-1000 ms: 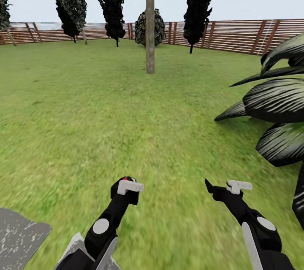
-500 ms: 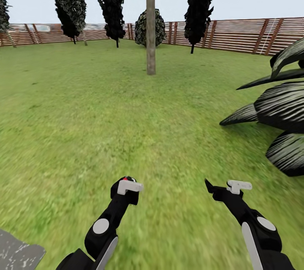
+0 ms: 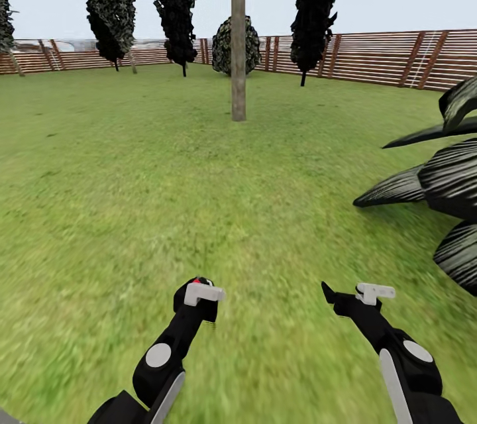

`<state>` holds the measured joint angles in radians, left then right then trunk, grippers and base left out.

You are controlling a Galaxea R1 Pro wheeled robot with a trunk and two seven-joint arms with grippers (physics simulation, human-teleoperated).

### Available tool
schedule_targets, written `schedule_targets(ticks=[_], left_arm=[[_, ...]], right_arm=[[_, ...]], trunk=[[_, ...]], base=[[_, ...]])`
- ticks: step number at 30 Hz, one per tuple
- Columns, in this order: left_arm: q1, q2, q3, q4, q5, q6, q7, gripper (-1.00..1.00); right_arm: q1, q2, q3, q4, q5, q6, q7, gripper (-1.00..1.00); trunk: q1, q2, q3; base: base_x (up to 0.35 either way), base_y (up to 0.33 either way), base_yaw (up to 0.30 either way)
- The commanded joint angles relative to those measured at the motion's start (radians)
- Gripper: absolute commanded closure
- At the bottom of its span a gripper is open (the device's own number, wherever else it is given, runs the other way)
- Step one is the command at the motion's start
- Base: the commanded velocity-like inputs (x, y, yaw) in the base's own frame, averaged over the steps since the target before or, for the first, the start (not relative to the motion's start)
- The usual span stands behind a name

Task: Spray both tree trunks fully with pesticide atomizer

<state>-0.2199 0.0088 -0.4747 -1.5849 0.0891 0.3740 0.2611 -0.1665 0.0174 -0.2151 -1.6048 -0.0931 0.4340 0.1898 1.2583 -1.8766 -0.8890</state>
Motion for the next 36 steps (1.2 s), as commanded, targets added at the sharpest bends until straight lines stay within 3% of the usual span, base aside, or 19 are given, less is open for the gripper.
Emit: schedule_targets(ticks=[1, 36], left_arm=[[-0.001, 0.001, -0.005, -0.001, 0.007, 0.005, 0.011, 1.00], [-0.001, 0.002, -0.013, -0.001, 0.006, 0.006, 0.001, 1.00]], right_arm=[[-0.001, 0.001, -0.003, -0.001, -0.010, 0.007, 0.003, -1.00], [-0.002, 0.001, -0.003, -0.001, -0.010, 0.011, 0.003, -1.00]], trunk=[[0.001, 0.000, -0.001], [0.001, 0.000, -0.001]], base=[[0.332, 0.089, 0.000], [0.332, 0.089, 0.000]])
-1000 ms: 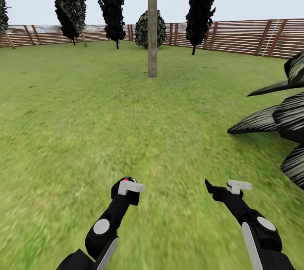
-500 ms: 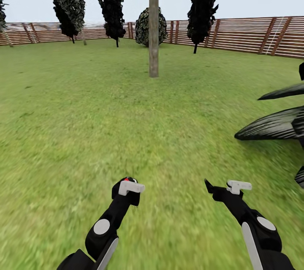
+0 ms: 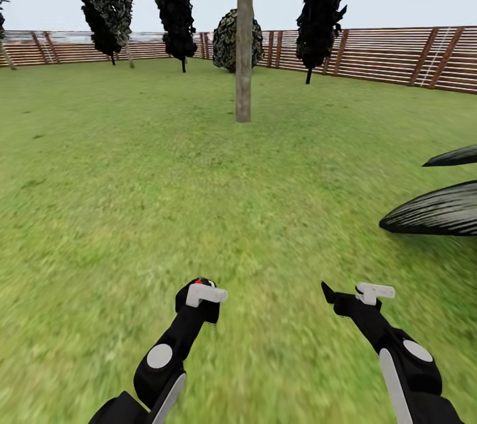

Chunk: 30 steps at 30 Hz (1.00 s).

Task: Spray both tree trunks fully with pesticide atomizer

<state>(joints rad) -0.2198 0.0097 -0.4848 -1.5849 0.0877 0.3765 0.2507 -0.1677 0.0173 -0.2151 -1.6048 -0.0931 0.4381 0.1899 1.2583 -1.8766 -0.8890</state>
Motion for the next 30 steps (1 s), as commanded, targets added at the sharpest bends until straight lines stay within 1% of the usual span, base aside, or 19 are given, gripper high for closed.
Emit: schedule_targets(ticks=[1, 19, 30], left_arm=[[-0.001, 0.001, -0.003, -0.001, 0.007, 0.004, 0.012, 1.00], [-0.001, 0.001, -0.003, -0.001, 0.007, 0.003, 0.012, 1.00], [-0.001, 0.001, -0.014, -0.001, 0.006, 0.004, 0.012, 1.00]], right_arm=[[-0.001, 0.001, -0.003, -0.001, -0.010, 0.007, 0.003, -1.00], [-0.001, 0.001, -0.003, -0.001, -0.010, 0.007, 0.003, -1.00], [0.000, 0.001, -0.003, -0.001, -0.010, 0.007, 0.003, -1.00]], trunk=[[0.001, 0.000, -0.001], [0.001, 0.000, -0.001], [0.001, 0.000, -0.001]], base=[[0.332, 0.089, 0.000], [0.332, 0.089, 0.000], [0.332, 0.089, 0.000]])
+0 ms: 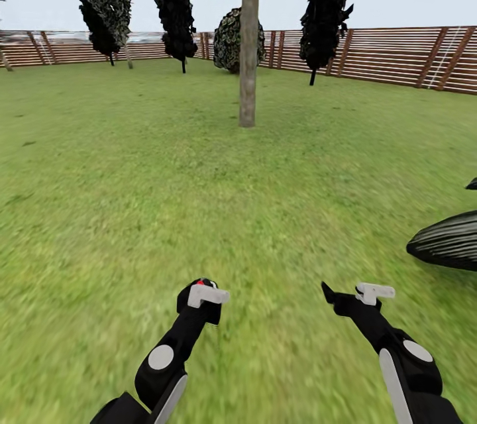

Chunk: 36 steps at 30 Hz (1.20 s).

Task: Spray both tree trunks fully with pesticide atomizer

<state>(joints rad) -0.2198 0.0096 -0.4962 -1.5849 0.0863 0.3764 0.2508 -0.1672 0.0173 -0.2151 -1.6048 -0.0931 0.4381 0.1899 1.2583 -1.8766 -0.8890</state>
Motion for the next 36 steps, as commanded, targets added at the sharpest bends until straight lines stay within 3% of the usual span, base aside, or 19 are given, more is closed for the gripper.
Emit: schedule_targets(ticks=[1, 36], left_arm=[[-0.001, 0.001, -0.003, -0.001, 0.007, 0.004, 0.012, 1.00], [-0.001, 0.001, -0.012, -0.001, 0.005, 0.007, -0.005, 1.00]], right_arm=[[0.000, 0.001, -0.003, -0.001, -0.010, 0.007, 0.003, -1.00], [-0.003, -0.004, 0.005, -0.001, -0.009, 0.010, 0.003, -1.00]], trunk=[[0.001, 0.000, -0.001], [0.001, 0.000, -0.001]], base=[[0.332, 0.089, 0.000], [0.332, 0.089, -0.008]])
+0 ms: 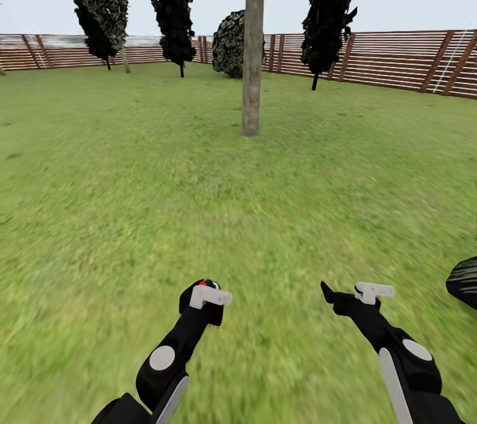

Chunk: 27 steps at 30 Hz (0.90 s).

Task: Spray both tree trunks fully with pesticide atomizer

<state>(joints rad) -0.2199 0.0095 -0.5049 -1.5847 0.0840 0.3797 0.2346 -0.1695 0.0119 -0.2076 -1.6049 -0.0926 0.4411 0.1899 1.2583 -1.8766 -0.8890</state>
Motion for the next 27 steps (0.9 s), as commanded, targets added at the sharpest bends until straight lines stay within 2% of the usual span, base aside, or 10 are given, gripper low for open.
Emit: schedule_targets(ticks=[1, 11, 21, 27], left_arm=[[-0.001, 0.001, -0.003, -0.001, 0.007, 0.004, 0.010, 1.00], [-0.001, 0.001, -0.003, -0.001, 0.005, 0.005, 0.002, 1.00], [-0.001, 0.001, -0.003, -0.001, 0.005, 0.005, 0.002, 1.00], [-0.001, 0.001, -0.003, -0.001, 0.005, 0.004, 0.002, 1.00]], right_arm=[[-0.001, 0.002, -0.003, -0.001, -0.010, 0.007, 0.003, -1.00], [-0.002, 0.001, -0.003, -0.001, -0.010, 0.007, 0.003, -1.00], [-0.002, 0.001, -0.003, -0.001, -0.010, 0.008, 0.003, -1.00], [-0.002, 0.001, -0.003, -0.001, -0.010, 0.008, 0.003, -1.00]], trunk=[[0.001, 0.000, -0.001], [0.001, 0.000, -0.001], [0.001, 0.000, -0.001], [0.001, 0.000, 0.001]], base=[[0.332, 0.090, -0.158], [0.332, 0.089, -0.220], [0.332, 0.089, -0.053], [0.332, 0.089, -0.179]])
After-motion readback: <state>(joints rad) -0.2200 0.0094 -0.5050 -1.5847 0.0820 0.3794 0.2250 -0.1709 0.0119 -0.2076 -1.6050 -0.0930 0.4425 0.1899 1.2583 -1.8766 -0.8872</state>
